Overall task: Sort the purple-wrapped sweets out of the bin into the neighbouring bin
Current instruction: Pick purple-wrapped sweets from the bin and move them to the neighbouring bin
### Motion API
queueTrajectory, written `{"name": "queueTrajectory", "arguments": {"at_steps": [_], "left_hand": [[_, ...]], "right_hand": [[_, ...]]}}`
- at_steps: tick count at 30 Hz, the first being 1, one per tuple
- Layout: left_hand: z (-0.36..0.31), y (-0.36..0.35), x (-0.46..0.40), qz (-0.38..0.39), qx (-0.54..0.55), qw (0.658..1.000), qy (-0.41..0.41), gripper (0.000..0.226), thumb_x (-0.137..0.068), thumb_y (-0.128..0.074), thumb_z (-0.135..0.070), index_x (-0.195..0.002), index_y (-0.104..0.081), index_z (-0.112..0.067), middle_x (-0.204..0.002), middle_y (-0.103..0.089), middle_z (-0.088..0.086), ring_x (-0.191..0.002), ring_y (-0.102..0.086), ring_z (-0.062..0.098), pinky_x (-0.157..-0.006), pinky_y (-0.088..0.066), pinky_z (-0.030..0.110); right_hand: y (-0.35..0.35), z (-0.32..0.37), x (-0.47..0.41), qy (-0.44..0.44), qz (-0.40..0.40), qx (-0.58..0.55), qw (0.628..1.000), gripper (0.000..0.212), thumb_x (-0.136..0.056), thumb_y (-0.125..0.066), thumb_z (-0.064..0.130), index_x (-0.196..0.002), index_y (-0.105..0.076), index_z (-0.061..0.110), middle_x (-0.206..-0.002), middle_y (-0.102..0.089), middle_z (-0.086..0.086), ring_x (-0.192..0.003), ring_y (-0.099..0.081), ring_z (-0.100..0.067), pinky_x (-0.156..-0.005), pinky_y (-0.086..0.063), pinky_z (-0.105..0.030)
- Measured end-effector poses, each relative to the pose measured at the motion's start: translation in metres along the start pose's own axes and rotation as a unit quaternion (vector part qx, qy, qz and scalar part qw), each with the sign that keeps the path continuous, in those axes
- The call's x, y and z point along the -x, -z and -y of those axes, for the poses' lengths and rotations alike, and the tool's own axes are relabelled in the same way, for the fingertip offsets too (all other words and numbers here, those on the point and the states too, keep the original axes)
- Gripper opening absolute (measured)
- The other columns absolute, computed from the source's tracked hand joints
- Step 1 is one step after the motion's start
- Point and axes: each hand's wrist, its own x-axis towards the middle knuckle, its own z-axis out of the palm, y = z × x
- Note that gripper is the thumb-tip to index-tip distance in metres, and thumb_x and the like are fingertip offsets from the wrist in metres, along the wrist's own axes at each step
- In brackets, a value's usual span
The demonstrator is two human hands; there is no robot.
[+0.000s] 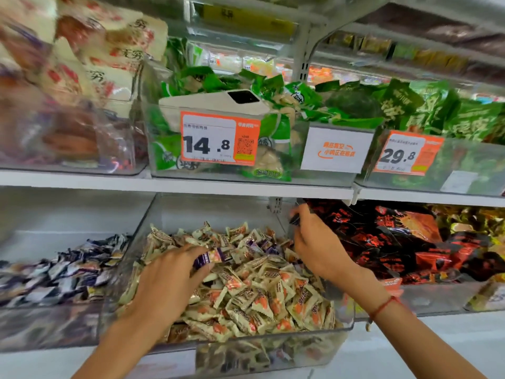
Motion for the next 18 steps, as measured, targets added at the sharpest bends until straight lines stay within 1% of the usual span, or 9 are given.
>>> {"name": "queueTrajectory", "arguments": {"at_steps": [3, 5, 7, 9, 12, 13, 15, 16, 18], "left_hand": [[0.003, -0.001, -0.001, -0.023, 0.027, 0.999, 0.006, 0.043, -0.093, -0.045, -0.048, -0.132, -0.051, -0.032, -0.127, -0.059, -0.011, -0.052, -0.048, -0.001, -0.071, -0.046, 0.012], [0.003, 0.0, 0.0, -0.024, 0.05, 0.998, 0.013, 0.042, -0.093, -0.046, -0.046, -0.133, -0.05, -0.032, -0.128, -0.057, -0.012, -0.052, -0.052, -0.003, -0.063, -0.045, 0.009], [0.003, 0.002, 0.001, -0.019, 0.063, 0.998, 0.016, 0.042, -0.094, -0.046, -0.046, -0.135, -0.048, -0.035, -0.131, -0.055, -0.014, -0.043, -0.048, -0.003, -0.056, -0.044, 0.007], [0.003, 0.002, 0.003, -0.017, 0.069, 0.997, 0.017, 0.042, -0.094, -0.046, -0.045, -0.136, -0.046, -0.037, -0.132, -0.053, -0.016, -0.042, -0.047, -0.002, -0.052, -0.042, 0.008], [0.003, 0.0, 0.006, -0.014, 0.071, 0.997, 0.01, 0.041, -0.095, -0.046, -0.044, -0.135, -0.046, -0.037, -0.128, -0.056, -0.015, -0.049, -0.049, -0.005, -0.064, -0.047, 0.012], [0.003, 0.0, 0.006, -0.014, 0.069, 0.998, 0.008, 0.04, -0.095, -0.046, -0.044, -0.135, -0.046, -0.037, -0.128, -0.056, -0.015, -0.05, -0.047, -0.004, -0.071, -0.049, 0.014], [0.003, 0.0, 0.007, -0.011, 0.068, 0.998, 0.005, 0.04, -0.095, -0.047, -0.044, -0.134, -0.047, -0.037, -0.128, -0.056, -0.015, -0.049, -0.044, -0.001, -0.082, -0.051, 0.019], [0.002, 0.0, 0.008, -0.011, 0.071, 0.997, 0.005, 0.04, -0.095, -0.047, -0.043, -0.134, -0.047, -0.037, -0.128, -0.056, -0.015, -0.049, -0.044, -0.002, -0.085, -0.051, 0.02], [0.0, 0.0, 0.008, -0.016, 0.08, 0.997, 0.004, 0.04, -0.095, -0.048, -0.043, -0.134, -0.048, -0.036, -0.129, -0.056, -0.014, -0.046, -0.044, -0.005, -0.089, -0.05, 0.021]], "right_hand": [[-0.021, 0.004, -0.034, -0.08, 0.13, -0.025, 0.988, 0.015, -0.093, -0.046, 0.01, -0.107, -0.043, 0.014, -0.08, -0.055, -0.003, -0.07, -0.054, -0.02, -0.057, -0.041, -0.032], [-0.04, 0.001, -0.053, -0.109, 0.188, -0.001, 0.976, 0.023, -0.091, -0.045, 0.009, -0.115, -0.047, 0.011, -0.1, -0.061, -0.011, -0.092, -0.06, -0.03, -0.072, -0.048, -0.035], [-0.056, -0.001, -0.066, -0.12, 0.241, 0.035, 0.962, 0.031, -0.093, -0.042, 0.006, -0.124, -0.046, 0.008, -0.12, -0.057, -0.014, -0.11, -0.055, -0.033, -0.079, -0.044, -0.034], [-0.067, -0.003, -0.073, -0.126, 0.293, 0.063, 0.946, 0.029, -0.097, -0.042, 0.008, -0.126, -0.047, 0.005, -0.125, -0.056, -0.013, -0.11, -0.055, -0.029, -0.081, -0.043, -0.032], [-0.085, -0.005, -0.079, -0.105, 0.349, 0.08, 0.928, 0.019, -0.102, -0.041, 0.03, -0.103, -0.052, 0.014, -0.094, -0.056, 0.0, -0.078, -0.051, -0.013, -0.069, -0.041, -0.025], [-0.09, -0.007, -0.081, -0.1, 0.358, 0.091, 0.924, 0.02, -0.101, -0.043, 0.031, -0.105, -0.052, 0.013, -0.093, -0.056, 0.0, -0.075, -0.05, -0.012, -0.067, -0.042, -0.025], [-0.094, -0.008, -0.083, -0.091, 0.358, 0.097, 0.924, 0.029, -0.099, -0.046, 0.026, -0.123, -0.053, 0.01, -0.112, -0.061, -0.006, -0.089, -0.056, -0.019, -0.077, -0.046, -0.029], [-0.091, -0.006, -0.082, -0.081, 0.354, 0.093, 0.927, 0.028, -0.099, -0.047, 0.024, -0.122, -0.055, 0.011, -0.115, -0.061, -0.007, -0.092, -0.055, -0.021, -0.079, -0.045, -0.03], [-0.084, -0.004, -0.081, -0.062, 0.34, 0.07, 0.936, 0.017, -0.098, -0.049, 0.021, -0.109, -0.06, 0.014, -0.105, -0.06, -0.006, -0.086, -0.053, -0.021, -0.071, -0.042, -0.024]]}}
